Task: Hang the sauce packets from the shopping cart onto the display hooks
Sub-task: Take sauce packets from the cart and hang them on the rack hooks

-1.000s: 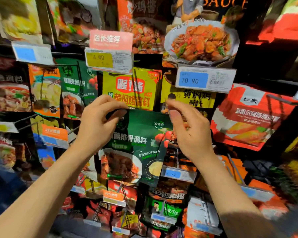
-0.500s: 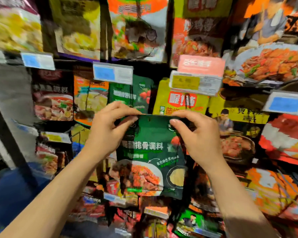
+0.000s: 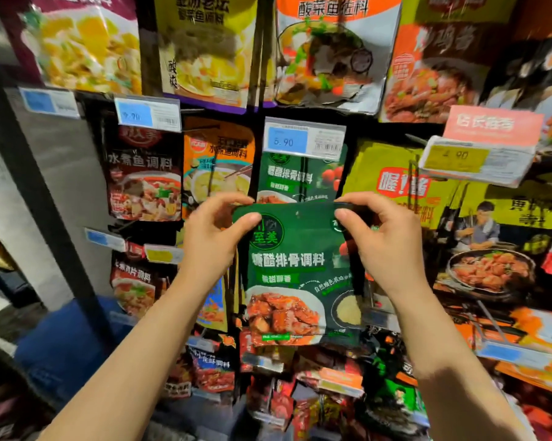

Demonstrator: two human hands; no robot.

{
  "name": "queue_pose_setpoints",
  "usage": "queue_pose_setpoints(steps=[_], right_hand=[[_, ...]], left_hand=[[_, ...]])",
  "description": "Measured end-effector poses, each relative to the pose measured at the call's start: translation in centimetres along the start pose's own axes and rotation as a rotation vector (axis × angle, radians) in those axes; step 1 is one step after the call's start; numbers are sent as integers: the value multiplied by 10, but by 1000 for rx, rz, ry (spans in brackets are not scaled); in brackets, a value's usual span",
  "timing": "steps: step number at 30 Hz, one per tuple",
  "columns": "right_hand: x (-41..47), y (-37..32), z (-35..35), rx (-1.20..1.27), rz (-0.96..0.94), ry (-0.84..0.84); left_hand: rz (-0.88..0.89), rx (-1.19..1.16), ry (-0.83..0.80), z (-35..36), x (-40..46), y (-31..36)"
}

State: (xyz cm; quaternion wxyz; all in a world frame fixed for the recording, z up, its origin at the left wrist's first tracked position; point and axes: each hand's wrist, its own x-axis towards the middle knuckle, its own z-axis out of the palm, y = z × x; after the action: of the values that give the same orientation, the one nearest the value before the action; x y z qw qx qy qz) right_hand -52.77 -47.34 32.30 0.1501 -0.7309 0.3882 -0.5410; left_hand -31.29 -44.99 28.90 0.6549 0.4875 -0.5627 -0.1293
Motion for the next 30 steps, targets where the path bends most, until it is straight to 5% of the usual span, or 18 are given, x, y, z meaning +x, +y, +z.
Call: queue_pose_setpoints(steps=[8, 30], right_hand=[[35, 26, 13, 257, 202, 84], [98, 49, 49, 408, -14, 100]], left_hand=[[-126, -66, 35, 19, 36, 7], [-102, -354, 325, 33, 67, 1]])
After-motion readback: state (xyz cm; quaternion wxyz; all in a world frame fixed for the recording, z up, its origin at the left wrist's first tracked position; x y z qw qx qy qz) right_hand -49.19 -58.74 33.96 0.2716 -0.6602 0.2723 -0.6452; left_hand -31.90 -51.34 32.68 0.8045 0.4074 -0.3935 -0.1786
